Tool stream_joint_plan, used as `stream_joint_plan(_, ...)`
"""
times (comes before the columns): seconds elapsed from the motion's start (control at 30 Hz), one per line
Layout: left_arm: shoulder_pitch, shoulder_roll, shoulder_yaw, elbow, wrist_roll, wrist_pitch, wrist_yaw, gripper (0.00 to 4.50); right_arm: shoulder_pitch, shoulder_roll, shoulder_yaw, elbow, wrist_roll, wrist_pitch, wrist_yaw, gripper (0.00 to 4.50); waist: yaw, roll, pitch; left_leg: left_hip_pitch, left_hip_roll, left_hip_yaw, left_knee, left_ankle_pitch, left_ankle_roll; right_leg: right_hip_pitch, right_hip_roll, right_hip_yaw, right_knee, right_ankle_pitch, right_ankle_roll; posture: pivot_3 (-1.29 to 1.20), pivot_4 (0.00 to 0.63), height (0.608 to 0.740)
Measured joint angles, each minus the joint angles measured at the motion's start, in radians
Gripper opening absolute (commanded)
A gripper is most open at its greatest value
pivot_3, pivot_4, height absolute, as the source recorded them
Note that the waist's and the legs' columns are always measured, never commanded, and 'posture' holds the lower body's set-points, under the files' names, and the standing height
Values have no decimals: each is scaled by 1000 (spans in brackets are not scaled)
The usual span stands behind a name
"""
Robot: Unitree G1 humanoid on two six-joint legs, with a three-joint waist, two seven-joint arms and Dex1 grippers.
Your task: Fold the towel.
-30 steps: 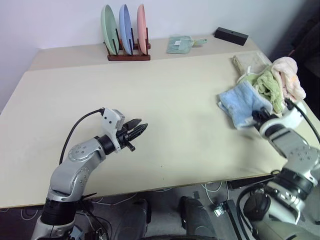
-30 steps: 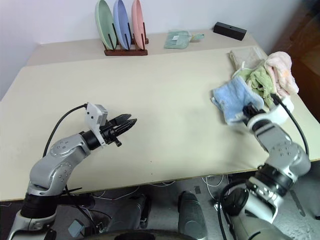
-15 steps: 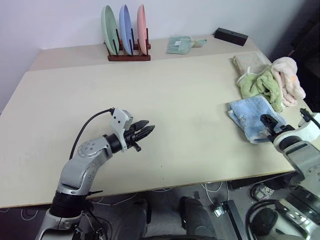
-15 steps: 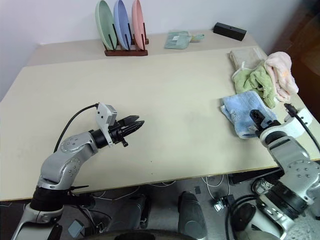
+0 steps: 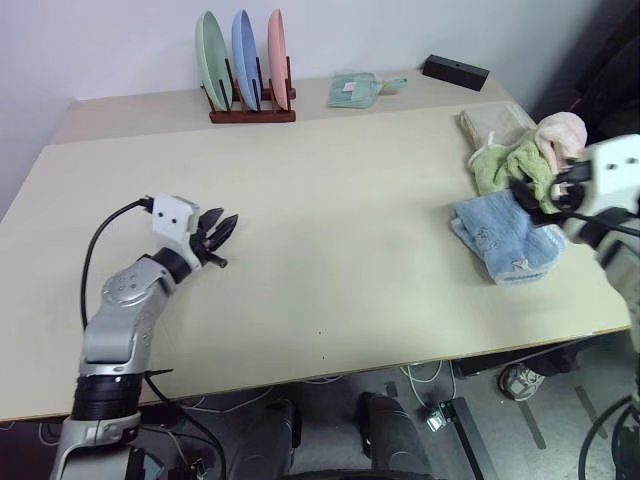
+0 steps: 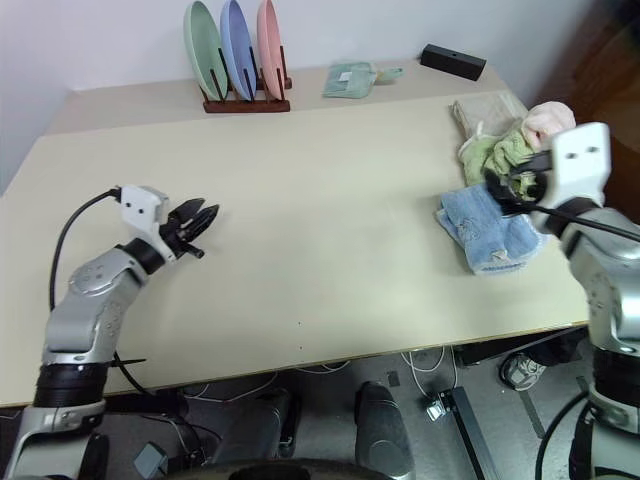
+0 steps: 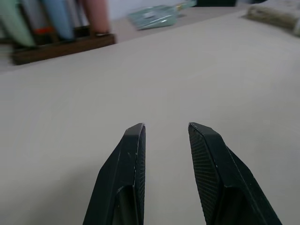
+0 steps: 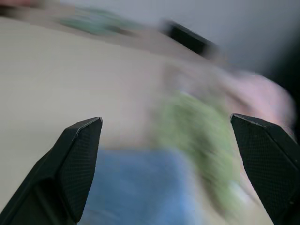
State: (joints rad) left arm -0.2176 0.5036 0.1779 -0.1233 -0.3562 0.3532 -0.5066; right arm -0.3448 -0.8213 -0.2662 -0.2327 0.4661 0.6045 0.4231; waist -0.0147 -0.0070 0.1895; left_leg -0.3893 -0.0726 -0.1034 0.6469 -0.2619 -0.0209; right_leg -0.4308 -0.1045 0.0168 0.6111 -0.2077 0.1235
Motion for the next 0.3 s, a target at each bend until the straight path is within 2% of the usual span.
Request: stream_joint_plan(0.3,222,59,92,-176,-27,35,-21,1454,-39,74,195,65,49,-46,321,4458,23,-3,1,-1,-1,-4,1,0,0,0,-1,0,-2,0,-2,0,150,740)
